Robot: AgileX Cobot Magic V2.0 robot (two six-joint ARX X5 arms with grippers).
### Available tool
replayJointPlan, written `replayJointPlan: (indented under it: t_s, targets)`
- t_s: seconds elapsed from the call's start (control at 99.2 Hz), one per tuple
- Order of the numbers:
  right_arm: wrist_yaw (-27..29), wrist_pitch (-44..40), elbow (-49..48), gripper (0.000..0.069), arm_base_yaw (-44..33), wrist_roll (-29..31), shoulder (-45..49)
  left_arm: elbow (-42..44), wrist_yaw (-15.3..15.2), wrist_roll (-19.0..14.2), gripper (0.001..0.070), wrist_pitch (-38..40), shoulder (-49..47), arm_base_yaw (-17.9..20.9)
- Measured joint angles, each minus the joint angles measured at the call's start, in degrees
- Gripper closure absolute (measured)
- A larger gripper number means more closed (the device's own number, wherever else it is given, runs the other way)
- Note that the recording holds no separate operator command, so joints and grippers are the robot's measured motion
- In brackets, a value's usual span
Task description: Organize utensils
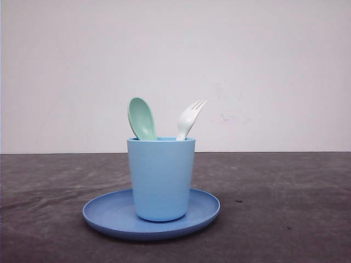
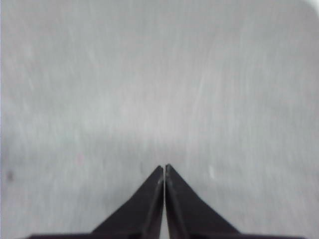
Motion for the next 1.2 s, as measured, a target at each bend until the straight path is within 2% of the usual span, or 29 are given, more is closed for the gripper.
replayJointPlan:
  t_s: [0.242, 0.464, 0.575, 1.2]
  targets:
    - [-3.06, 13.33, -22.34, 0.0687, -1.77, -0.37, -17.29, 0.00, 0.00, 0.02, 0.0691, 0.00, 0.00, -0.02]
    - [-4.22, 22.16, -33.33, 0.0687, -1.92, -0.11, -24.39, 0.00, 0.00, 0.00, 0.0691, 0.00, 0.00, -0.02]
    - [-4.24, 23.54, -35.60, 0.0687, -1.92, 0.66, -25.75, 0.00, 0.00, 0.02, 0.0691, 0.00, 0.00, -0.02]
    - [-4.09, 24.30, -35.63, 0.0687, -1.92, 1.60, -28.24, 0.00, 0.00, 0.00, 0.0691, 0.00, 0.00, 0.00]
